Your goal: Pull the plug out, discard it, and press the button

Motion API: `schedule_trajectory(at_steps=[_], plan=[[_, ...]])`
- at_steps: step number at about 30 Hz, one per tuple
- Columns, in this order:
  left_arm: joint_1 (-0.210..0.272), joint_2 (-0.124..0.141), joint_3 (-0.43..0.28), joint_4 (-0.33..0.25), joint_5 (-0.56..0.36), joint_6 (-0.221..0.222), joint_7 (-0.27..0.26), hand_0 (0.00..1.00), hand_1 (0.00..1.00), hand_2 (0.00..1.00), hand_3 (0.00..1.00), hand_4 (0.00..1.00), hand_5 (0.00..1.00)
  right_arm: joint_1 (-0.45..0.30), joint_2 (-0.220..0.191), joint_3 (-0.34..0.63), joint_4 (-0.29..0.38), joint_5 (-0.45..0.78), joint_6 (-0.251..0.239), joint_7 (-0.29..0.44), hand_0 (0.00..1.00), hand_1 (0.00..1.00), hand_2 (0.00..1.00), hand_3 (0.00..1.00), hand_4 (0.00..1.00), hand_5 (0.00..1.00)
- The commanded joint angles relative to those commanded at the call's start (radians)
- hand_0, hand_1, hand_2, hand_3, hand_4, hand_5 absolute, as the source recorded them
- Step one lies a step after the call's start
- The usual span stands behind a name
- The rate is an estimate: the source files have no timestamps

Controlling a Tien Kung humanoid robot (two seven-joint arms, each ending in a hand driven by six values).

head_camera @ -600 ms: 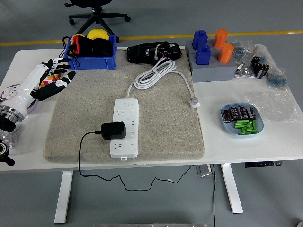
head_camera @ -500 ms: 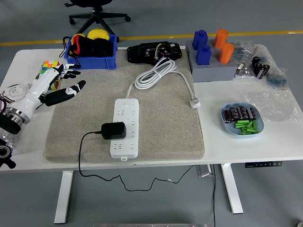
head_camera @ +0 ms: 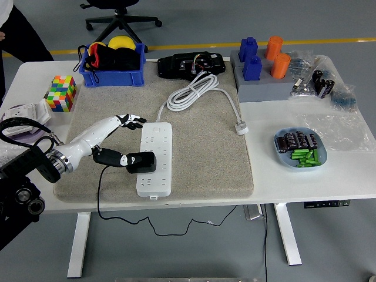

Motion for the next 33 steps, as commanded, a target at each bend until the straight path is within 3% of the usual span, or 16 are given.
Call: schedule_trajectory(at_steps=[7,8,10,13,14,19,20,25,26,31,32,33], plan=[[-0.024,-0.012,0.068,0.038,0.102,-0.013,0.032,0.815,0.778,0.778,0.811,0.874,0.002,-0.001,-0.003,0.002,0.001,0.0,-0.001,0.0,0.748,0.683,0.666,0.677,0.762,0.665],[-0.026,-0.014,0.073,0.043,0.105,-0.013,0.033,0.76,0.72,0.731,0.795,0.821,0.002,-0.001,-0.003,0.003,0.0,0.0,-0.001,0.001,0.75,0.683,0.666,0.677,0.762,0.665],[-0.031,-0.016,0.084,0.052,0.113,-0.012,0.034,0.76,0.72,0.731,0.795,0.821,0.002,-0.002,-0.002,0.002,0.001,0.0,-0.001,0.001,0.75,0.683,0.666,0.677,0.762,0.665],[-0.041,-0.019,0.102,0.068,0.105,-0.011,0.032,0.76,0.72,0.731,0.795,0.821,0.002,-0.003,-0.001,0.0,0.0,0.0,0.0,0.0,0.75,0.683,0.666,0.677,0.762,0.665],[-0.044,-0.021,0.104,0.074,0.104,-0.011,0.032,0.727,0.688,0.704,0.74,0.664,0.002,-0.003,-0.001,0.0,0.001,0.001,0.0,0.0,0.749,0.683,0.666,0.676,0.761,0.665],[-0.055,-0.028,0.112,0.088,0.09,-0.006,0.029,0.727,0.688,0.704,0.74,0.664,0.002,-0.002,0.001,0.0,0.001,0.002,0.0,0.0,0.749,0.683,0.666,0.676,0.761,0.665],[-0.057,-0.029,0.114,0.091,0.088,-0.007,0.028,0.71,0.609,0.643,0.717,0.644,0.002,-0.002,0.001,0.0,0.001,0.002,0.0,0.0,0.749,0.683,0.666,0.676,0.761,0.666],[-0.068,-0.037,0.133,0.108,0.087,-0.006,0.029,0.71,0.609,0.643,0.717,0.644,0.002,-0.001,0.0,0.001,0.001,0.002,0.0,0.0,0.749,0.683,0.666,0.676,0.761,0.666],[-0.07,-0.039,0.138,0.111,0.089,-0.008,0.031,0.64,0.534,0.577,0.672,0.637,0.002,-0.001,-0.001,0.001,0.001,0.002,0.0,0.0,0.749,0.683,0.666,0.676,0.761,0.665],[-0.076,-0.046,0.145,0.122,0.095,-0.004,0.033,0.64,0.534,0.577,0.672,0.637,0.002,-0.002,-0.002,0.001,0.001,0.003,0.0,0.0,0.749,0.683,0.666,0.676,0.761,0.665],[-0.076,-0.047,0.143,0.123,0.099,-0.002,0.034,0.481,0.375,0.496,0.61,0.613,0.002,-0.002,-0.002,0.001,0.001,0.003,0.0,0.0,0.748,0.684,0.666,0.676,0.761,0.665],[-0.076,-0.047,0.141,0.123,0.102,0.002,0.035,0.481,0.375,0.496,0.61,0.613,0.002,-0.002,-0.002,0.0,0.001,0.003,0.0,0.0,0.748,0.684,0.666,0.676,0.761,0.665]])
